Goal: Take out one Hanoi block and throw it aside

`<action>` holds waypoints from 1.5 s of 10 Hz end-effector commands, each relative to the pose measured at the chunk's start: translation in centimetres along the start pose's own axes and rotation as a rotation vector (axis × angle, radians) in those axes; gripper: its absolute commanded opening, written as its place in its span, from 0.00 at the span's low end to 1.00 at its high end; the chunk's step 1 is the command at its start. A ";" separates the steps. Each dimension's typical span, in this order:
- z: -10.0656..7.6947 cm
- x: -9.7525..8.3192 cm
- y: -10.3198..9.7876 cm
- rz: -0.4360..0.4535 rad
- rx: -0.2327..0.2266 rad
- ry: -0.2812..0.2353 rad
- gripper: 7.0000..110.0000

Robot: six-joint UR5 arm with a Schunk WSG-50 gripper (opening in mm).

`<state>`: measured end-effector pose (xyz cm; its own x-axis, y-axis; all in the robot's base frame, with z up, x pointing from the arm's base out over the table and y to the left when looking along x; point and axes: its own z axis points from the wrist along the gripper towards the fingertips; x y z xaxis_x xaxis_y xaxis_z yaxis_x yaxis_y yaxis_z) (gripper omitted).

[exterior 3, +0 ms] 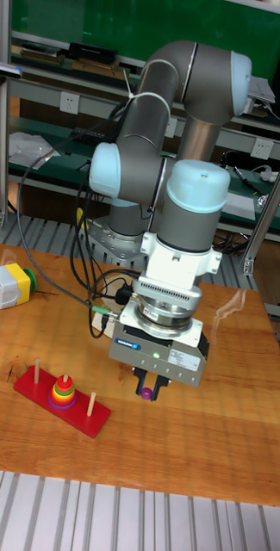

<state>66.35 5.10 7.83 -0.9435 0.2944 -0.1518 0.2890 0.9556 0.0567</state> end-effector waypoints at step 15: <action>6.3 -0.7 0.9 -0.003 -0.014 -0.054 0.00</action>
<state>67.99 5.74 2.35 -0.9379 0.2842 -0.1991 0.2785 0.9588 0.0564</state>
